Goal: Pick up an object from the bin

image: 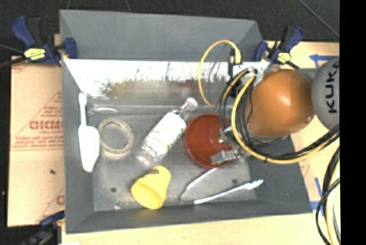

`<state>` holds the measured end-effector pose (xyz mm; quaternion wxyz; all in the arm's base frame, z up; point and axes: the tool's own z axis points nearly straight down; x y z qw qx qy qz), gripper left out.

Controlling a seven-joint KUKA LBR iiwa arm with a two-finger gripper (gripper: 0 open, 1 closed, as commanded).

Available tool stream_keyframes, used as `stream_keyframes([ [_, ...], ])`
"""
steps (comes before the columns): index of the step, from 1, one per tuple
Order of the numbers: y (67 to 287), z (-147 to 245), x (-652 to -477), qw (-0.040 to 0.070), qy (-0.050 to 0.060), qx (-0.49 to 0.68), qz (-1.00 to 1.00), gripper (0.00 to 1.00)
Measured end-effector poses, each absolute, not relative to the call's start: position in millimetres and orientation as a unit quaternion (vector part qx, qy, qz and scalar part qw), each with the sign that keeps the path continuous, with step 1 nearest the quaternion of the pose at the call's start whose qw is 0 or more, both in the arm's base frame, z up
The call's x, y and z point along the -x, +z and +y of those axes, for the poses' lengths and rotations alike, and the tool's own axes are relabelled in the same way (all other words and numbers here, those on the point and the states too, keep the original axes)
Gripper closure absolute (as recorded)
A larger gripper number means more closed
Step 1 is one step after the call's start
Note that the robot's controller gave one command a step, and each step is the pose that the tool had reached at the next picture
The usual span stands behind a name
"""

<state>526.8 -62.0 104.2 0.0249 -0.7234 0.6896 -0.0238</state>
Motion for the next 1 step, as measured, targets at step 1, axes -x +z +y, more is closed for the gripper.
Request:
stream_keyframes([
  [1, 130.4, -62.7, -527.5, 0.025, -0.025, 0.722, 0.691, 1.00],
])
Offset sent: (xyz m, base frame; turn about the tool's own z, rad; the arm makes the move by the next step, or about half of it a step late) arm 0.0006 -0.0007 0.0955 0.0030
